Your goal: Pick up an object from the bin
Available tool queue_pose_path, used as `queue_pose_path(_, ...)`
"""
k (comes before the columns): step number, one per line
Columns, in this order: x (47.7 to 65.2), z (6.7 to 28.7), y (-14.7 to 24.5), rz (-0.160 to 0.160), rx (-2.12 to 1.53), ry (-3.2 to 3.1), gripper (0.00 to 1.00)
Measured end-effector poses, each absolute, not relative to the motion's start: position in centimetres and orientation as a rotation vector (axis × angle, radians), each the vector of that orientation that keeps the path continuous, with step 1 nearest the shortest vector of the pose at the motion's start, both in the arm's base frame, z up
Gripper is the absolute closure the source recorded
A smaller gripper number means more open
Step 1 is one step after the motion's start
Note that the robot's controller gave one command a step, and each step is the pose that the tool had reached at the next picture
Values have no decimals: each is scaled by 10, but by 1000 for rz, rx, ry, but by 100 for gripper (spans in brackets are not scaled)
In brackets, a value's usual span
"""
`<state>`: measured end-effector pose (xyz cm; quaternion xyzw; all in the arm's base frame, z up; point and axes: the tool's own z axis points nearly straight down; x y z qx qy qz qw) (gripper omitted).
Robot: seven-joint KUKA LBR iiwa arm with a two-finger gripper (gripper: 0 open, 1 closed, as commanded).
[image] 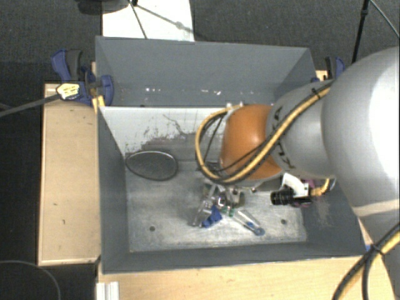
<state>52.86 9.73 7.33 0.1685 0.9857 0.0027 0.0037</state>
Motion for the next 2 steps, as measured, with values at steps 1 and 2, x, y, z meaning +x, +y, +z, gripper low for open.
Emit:
queue_pose_path(1, 483, 73, 53, 5, 326, 3111, 0)
queue_pose_path(2, 484, 74, 54, 6, 336, 3109, 100)
